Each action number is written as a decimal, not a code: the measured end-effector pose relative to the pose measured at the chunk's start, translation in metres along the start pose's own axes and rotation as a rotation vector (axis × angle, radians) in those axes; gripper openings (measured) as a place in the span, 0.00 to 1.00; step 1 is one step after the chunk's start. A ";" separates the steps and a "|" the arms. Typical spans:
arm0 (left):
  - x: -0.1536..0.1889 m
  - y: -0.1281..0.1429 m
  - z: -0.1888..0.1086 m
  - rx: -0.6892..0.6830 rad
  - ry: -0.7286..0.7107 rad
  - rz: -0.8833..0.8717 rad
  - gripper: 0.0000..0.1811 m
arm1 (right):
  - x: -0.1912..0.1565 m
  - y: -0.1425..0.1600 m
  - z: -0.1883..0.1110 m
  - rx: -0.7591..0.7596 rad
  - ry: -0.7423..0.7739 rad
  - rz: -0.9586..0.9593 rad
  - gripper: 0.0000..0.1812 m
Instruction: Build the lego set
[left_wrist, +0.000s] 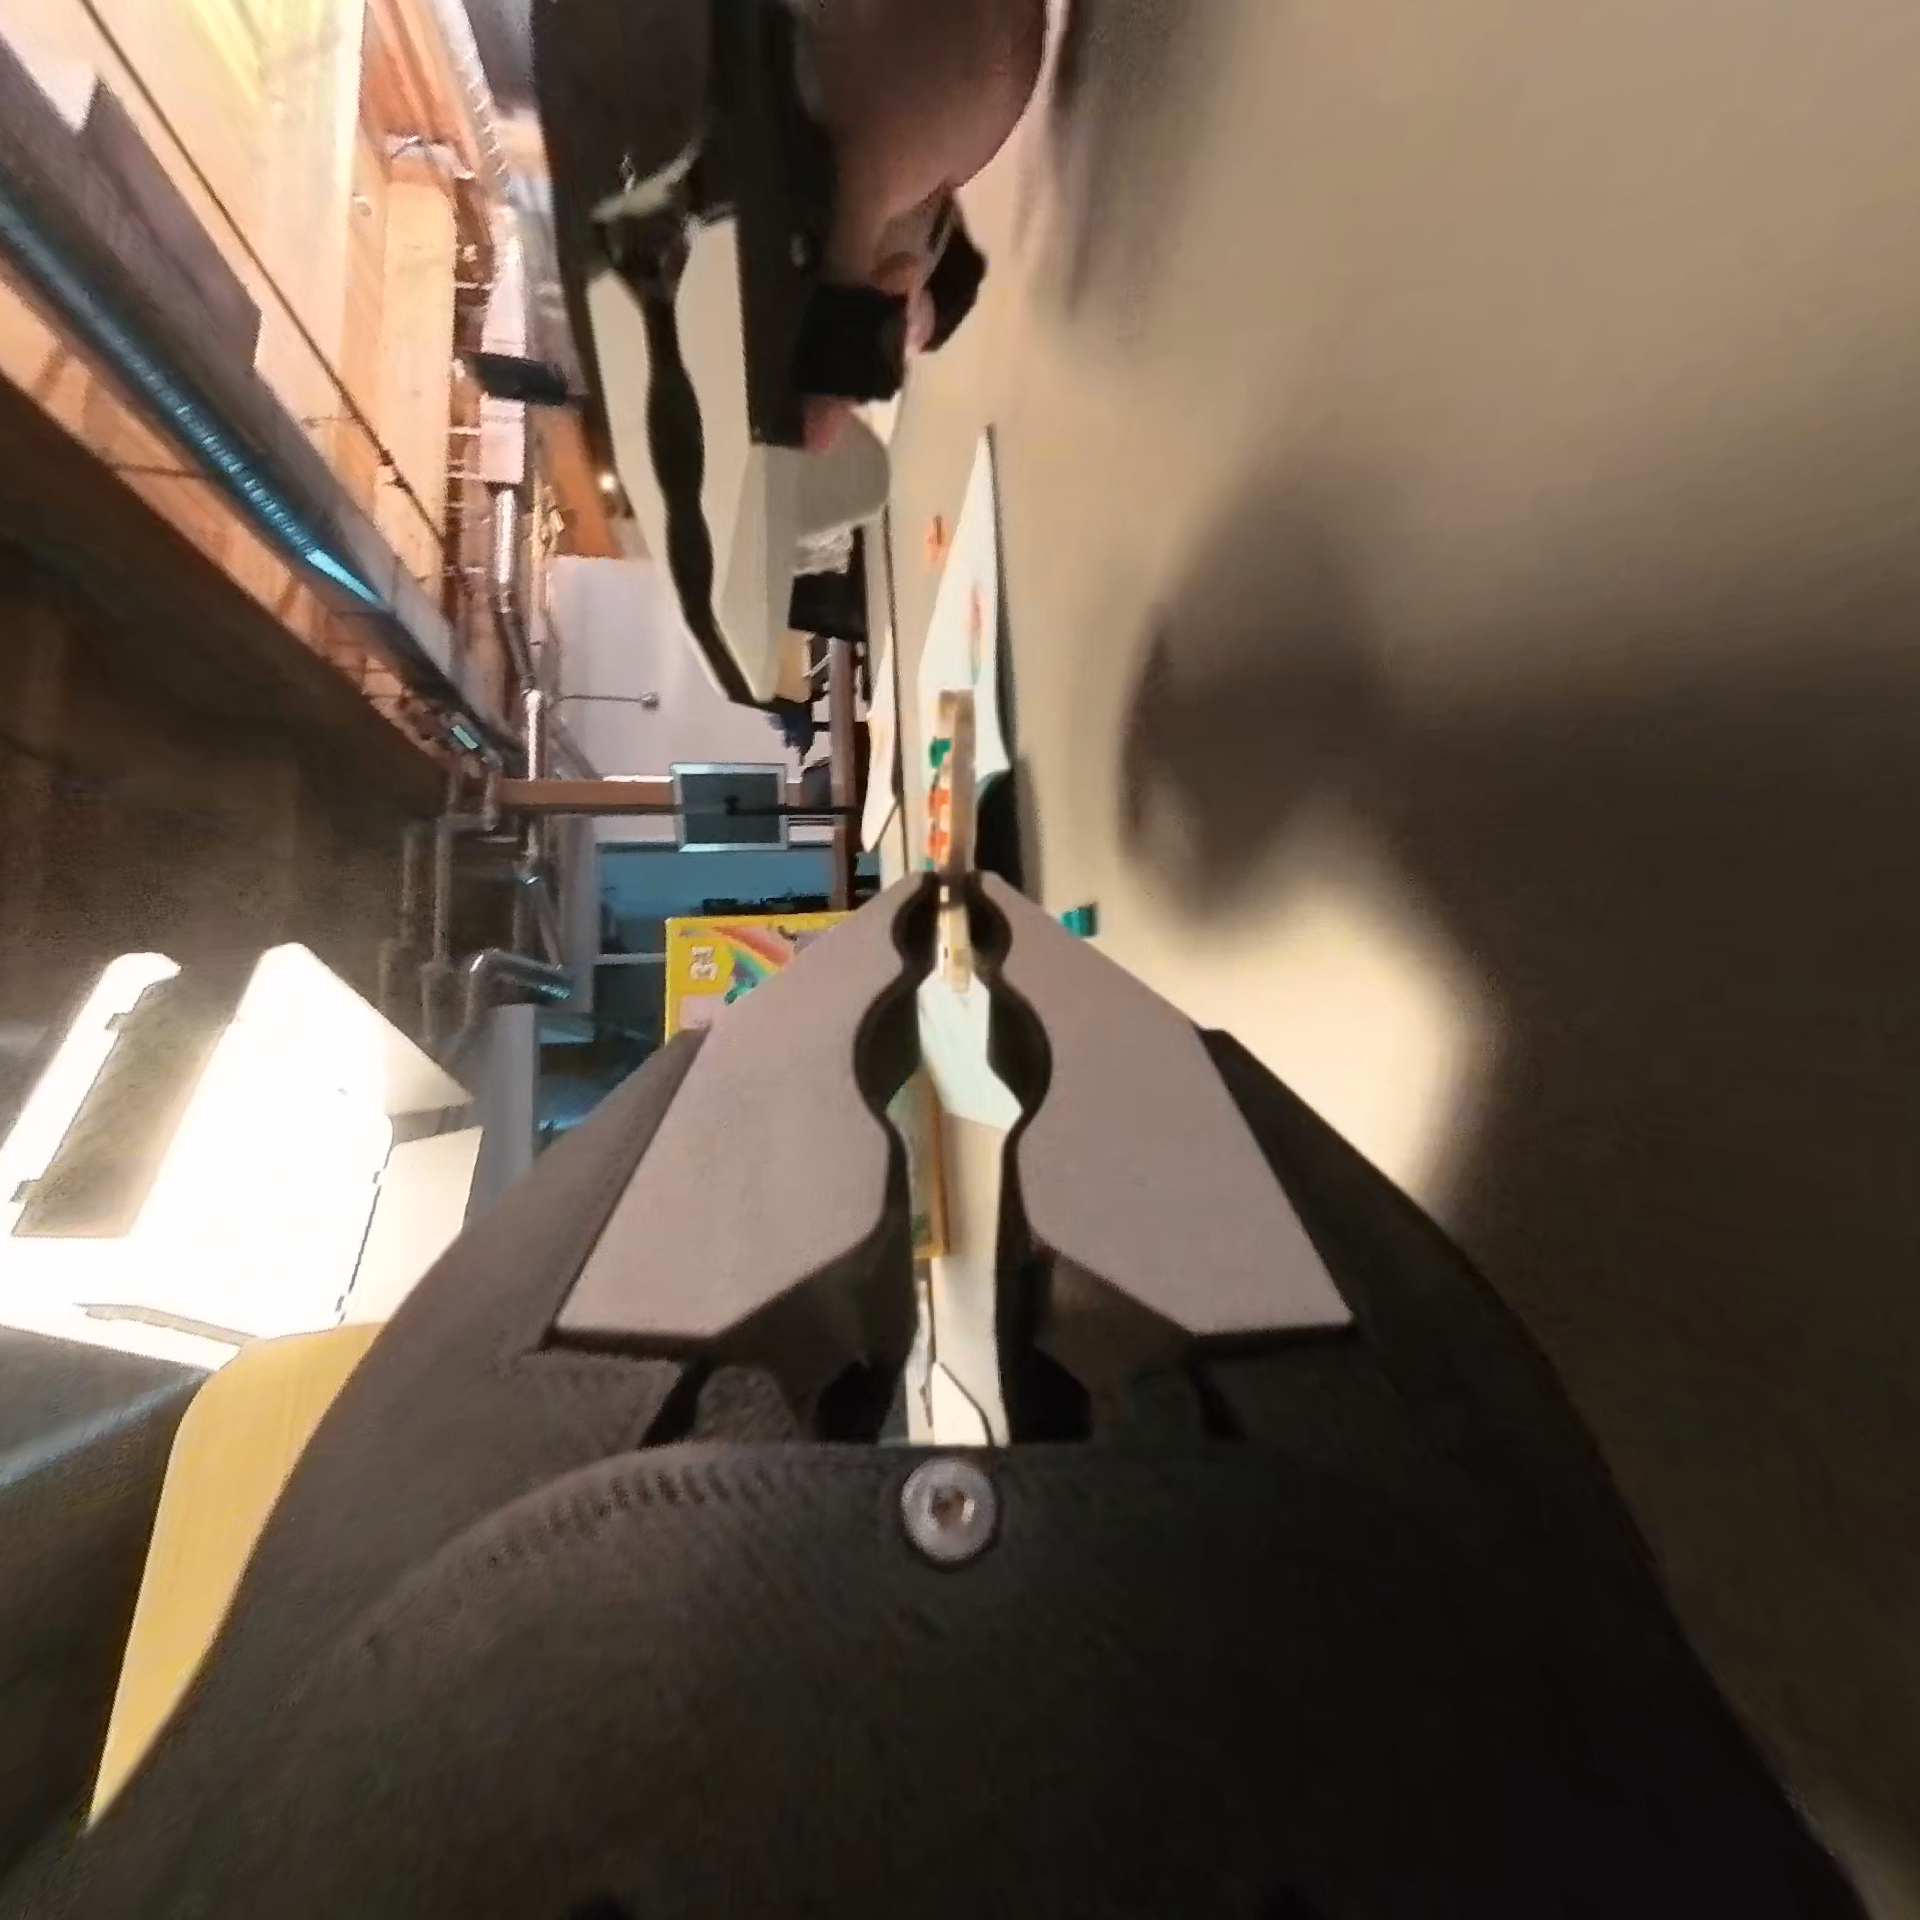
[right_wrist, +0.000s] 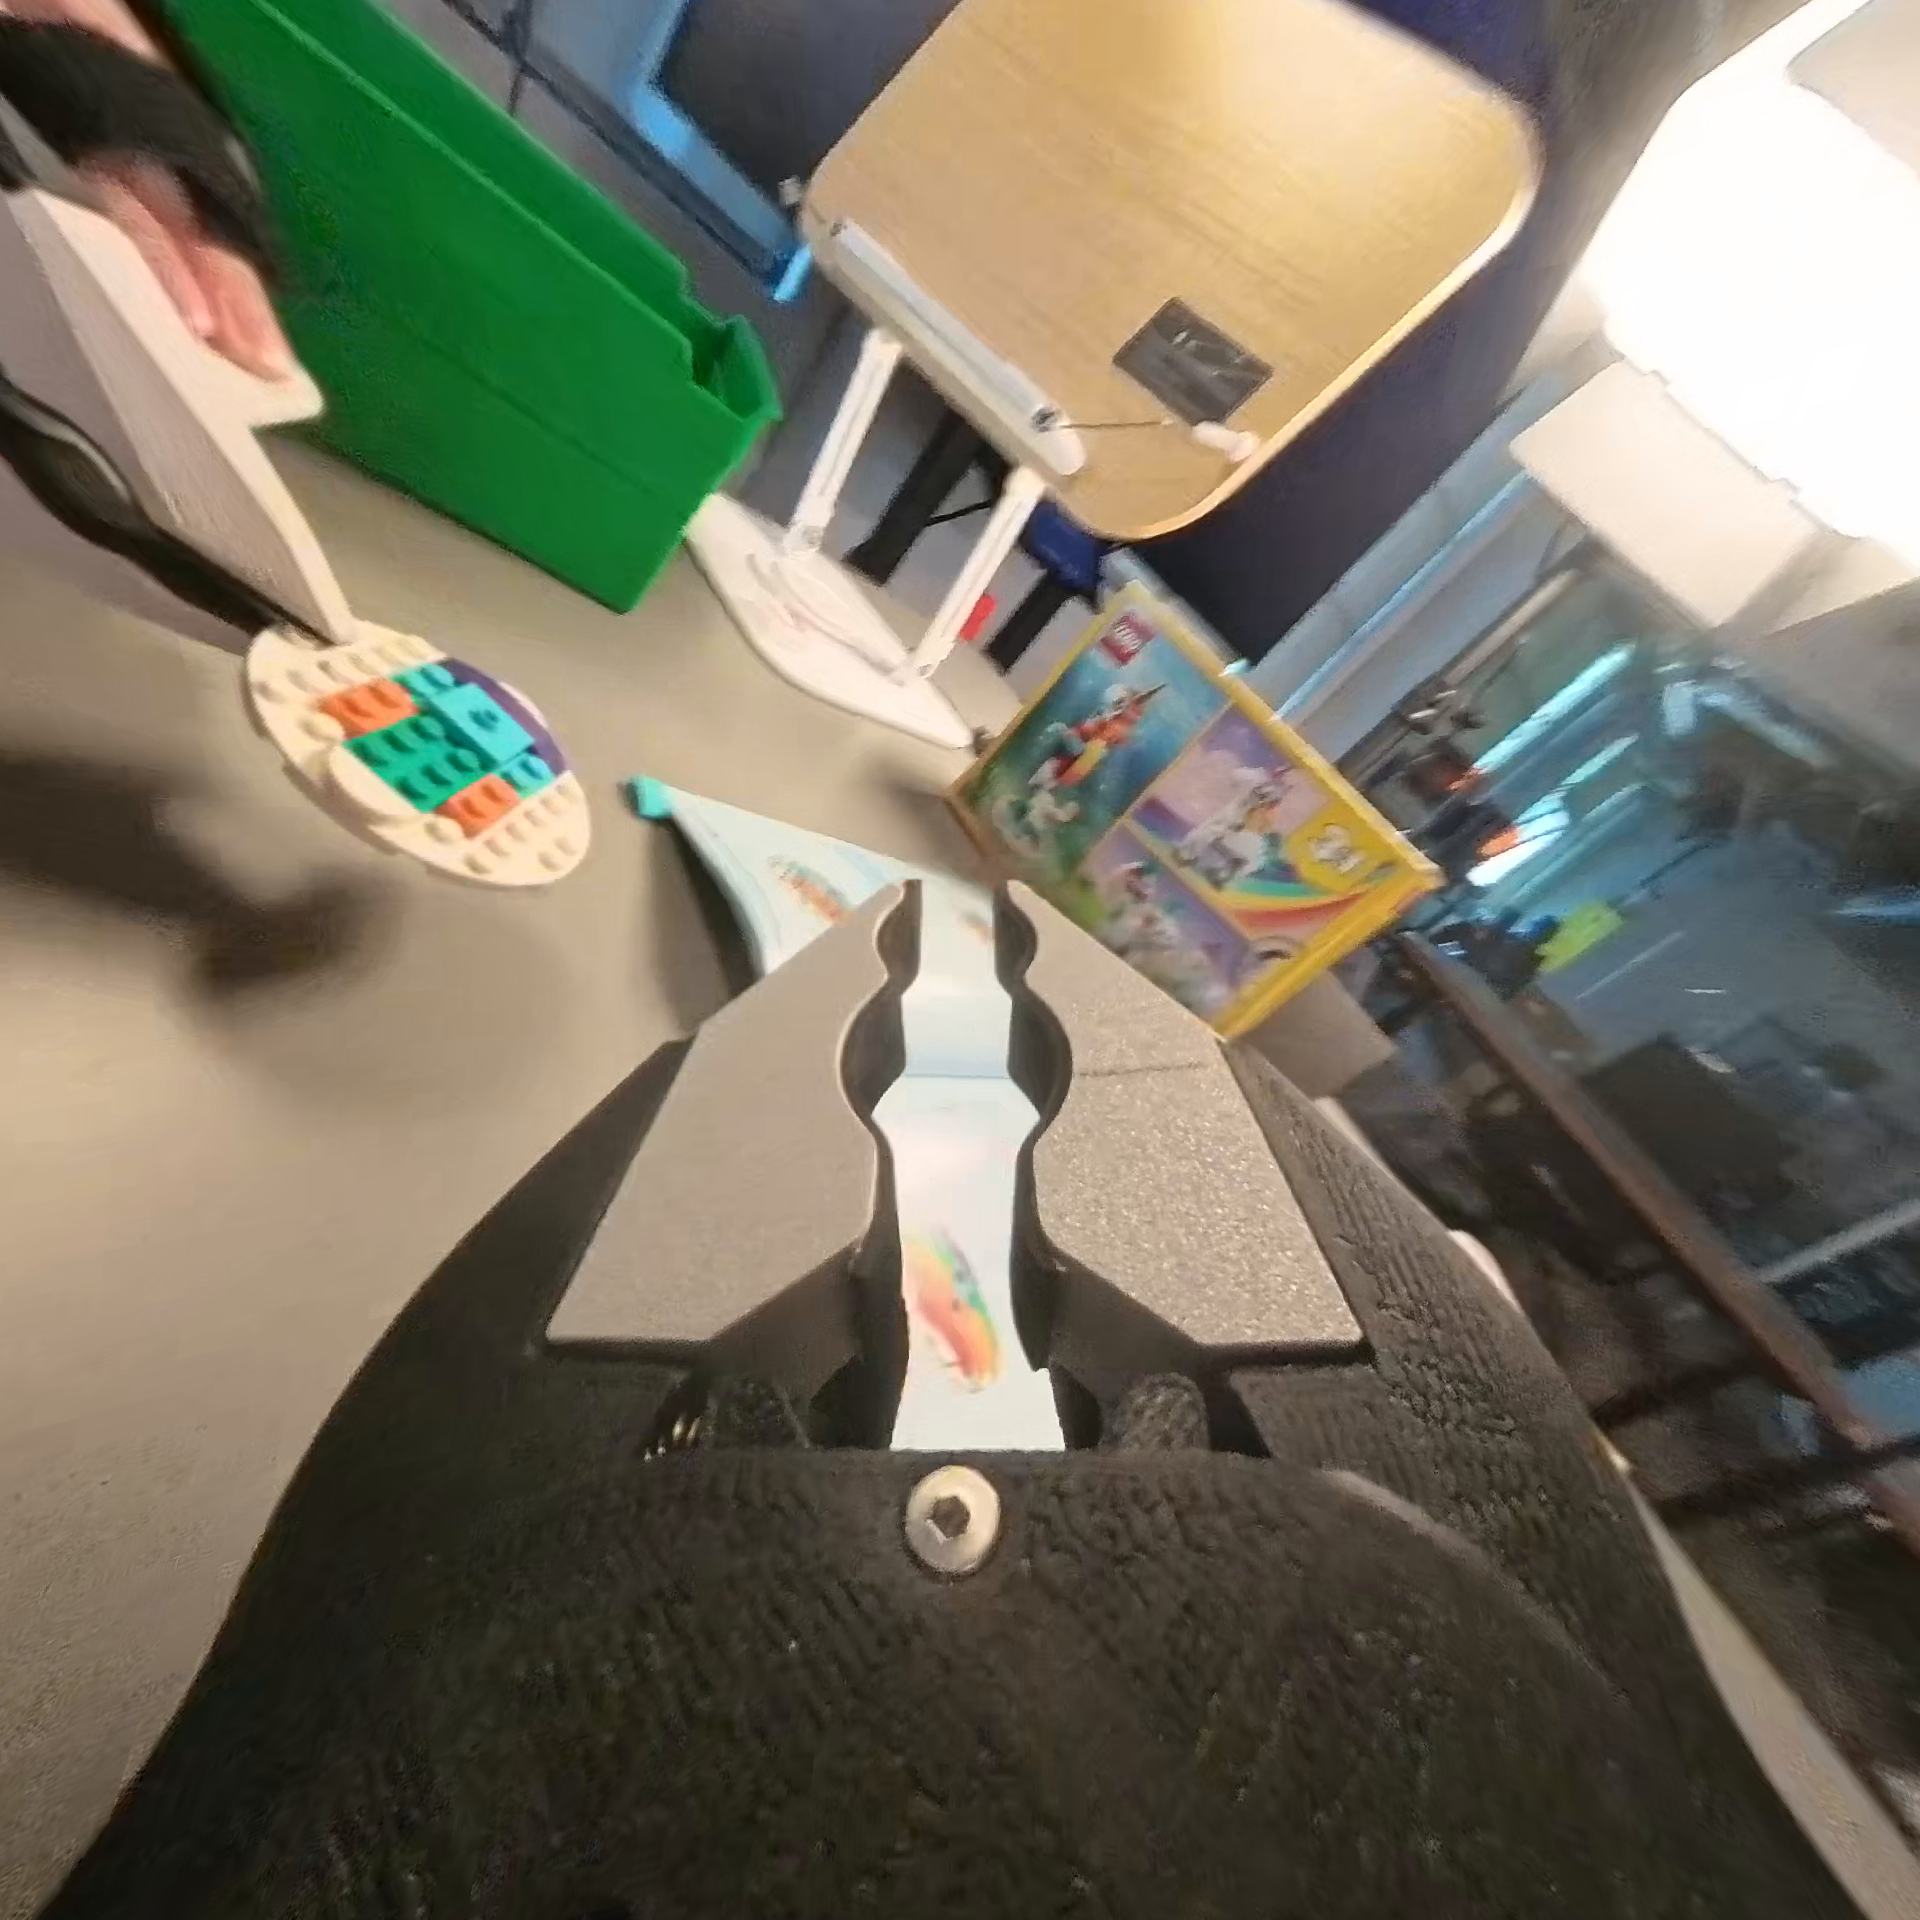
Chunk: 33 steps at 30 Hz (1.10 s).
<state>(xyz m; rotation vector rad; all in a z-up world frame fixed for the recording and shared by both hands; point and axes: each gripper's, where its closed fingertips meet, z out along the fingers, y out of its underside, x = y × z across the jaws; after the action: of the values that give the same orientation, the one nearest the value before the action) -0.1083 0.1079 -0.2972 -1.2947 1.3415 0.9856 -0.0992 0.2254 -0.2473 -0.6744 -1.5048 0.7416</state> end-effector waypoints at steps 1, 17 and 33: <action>0.003 -0.005 -0.002 0.013 0.017 0.013 0.02 | -0.009 0.003 0.002 -0.022 -0.064 0.024 0.07; 0.008 -0.034 -0.014 0.135 0.067 0.023 0.02 | -0.113 0.014 0.046 -0.379 -0.785 0.402 0.15; 0.006 -0.035 -0.014 0.135 0.088 0.010 0.02 | -0.099 0.022 0.063 -0.492 -0.659 0.387 0.11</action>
<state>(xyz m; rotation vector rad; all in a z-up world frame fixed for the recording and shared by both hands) -0.0752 0.0899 -0.2974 -1.2425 1.4576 0.8375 -0.1559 0.1576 -0.3276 -1.1900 -2.2327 0.9500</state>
